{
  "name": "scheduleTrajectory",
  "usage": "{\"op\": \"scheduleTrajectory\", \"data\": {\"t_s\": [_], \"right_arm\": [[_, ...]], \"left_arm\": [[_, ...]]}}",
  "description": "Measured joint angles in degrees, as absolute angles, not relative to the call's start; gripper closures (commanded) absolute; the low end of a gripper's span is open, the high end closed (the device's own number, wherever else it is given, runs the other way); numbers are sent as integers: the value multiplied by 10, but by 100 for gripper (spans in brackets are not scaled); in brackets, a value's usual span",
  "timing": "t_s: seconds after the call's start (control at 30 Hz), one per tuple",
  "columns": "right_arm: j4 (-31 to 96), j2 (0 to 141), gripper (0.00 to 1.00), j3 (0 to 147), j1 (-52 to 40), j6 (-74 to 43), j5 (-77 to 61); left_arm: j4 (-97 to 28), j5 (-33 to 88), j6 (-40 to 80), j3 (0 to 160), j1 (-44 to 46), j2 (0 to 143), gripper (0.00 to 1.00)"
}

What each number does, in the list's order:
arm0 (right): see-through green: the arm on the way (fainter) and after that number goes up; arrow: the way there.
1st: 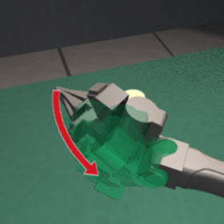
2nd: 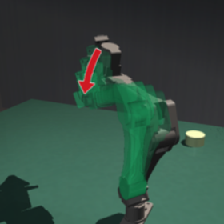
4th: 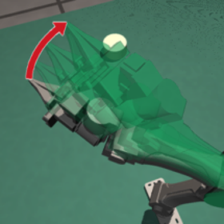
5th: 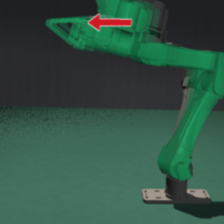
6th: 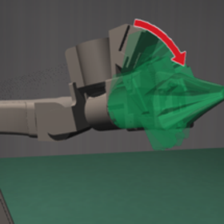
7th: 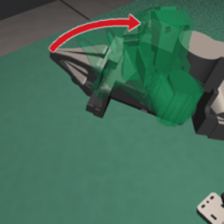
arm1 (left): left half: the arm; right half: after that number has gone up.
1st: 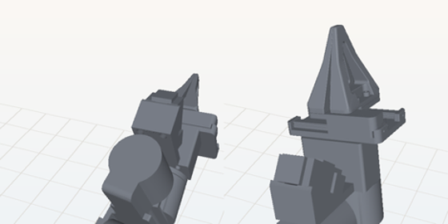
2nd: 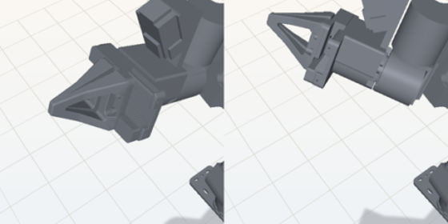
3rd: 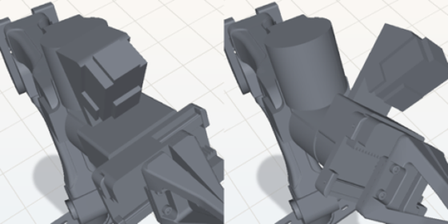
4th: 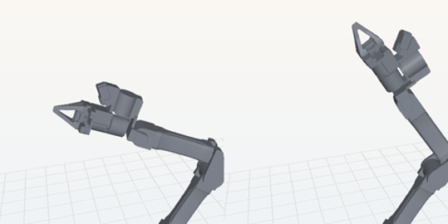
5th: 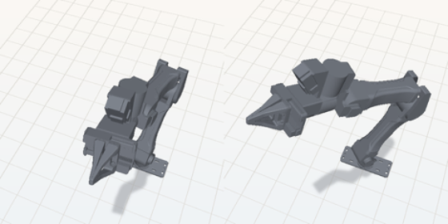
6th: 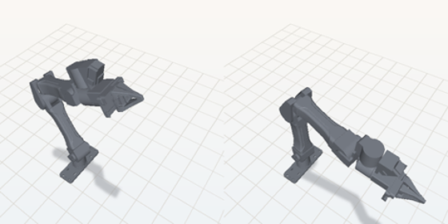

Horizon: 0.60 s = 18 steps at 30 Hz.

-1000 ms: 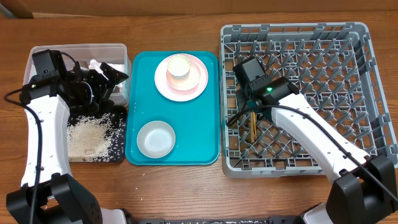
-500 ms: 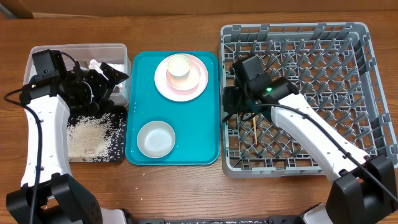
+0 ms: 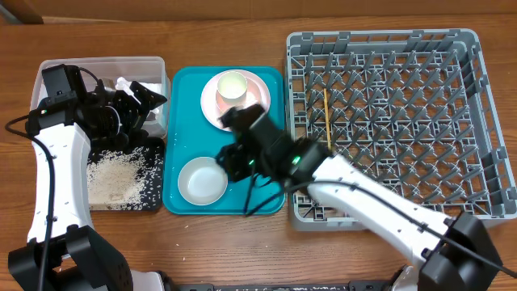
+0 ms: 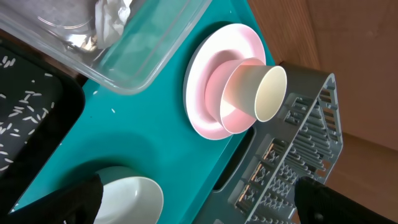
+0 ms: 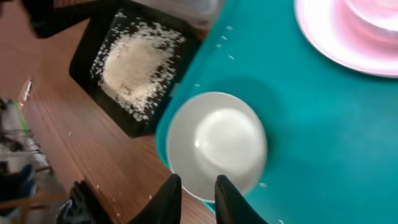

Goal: Sort waste into correct bins and load items into the dishwasher
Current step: 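Reach the right gripper to the white bowl and grasp its rim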

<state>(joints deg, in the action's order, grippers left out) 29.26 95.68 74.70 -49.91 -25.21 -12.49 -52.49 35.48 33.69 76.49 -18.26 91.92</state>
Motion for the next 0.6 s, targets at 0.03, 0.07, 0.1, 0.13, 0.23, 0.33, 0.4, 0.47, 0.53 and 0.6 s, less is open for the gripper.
{"op": "scheduleTrajectory", "data": {"t_s": [0.03, 0.07, 0.1, 0.13, 0.23, 0.33, 0.4, 0.47, 0.53, 0.6], "right_arm": [[281, 958, 81, 747, -515, -252, -112], [271, 962, 81, 747, -528, -253, -100], [262, 966, 81, 747, -540, -252, -90], [253, 974, 81, 748, -554, -253, -79], [230, 1006, 81, 749, -582, -252, -55], [214, 1046, 81, 749, -599, -252, -33], [211, 1070, 81, 749, -602, -252, -18], [211, 1091, 81, 749, -601, -253, -1], [212, 1106, 81, 749, -599, -252, 12], [219, 1117, 82, 749, -596, -252, 24]], "left_arm": [[-525, 355, 337, 765, -183, 919, 0], [-525, 355, 337, 765, -183, 919, 0], [-525, 355, 337, 765, -183, 919, 0], [-525, 355, 337, 765, -183, 919, 0], [-525, 355, 337, 765, -183, 919, 0], [-525, 355, 337, 765, -183, 919, 0], [-525, 355, 337, 765, -183, 919, 0], [-525, 355, 337, 765, -183, 919, 0], [-525, 355, 337, 765, -183, 919, 0], [-525, 355, 337, 765, -183, 919, 0]]}}
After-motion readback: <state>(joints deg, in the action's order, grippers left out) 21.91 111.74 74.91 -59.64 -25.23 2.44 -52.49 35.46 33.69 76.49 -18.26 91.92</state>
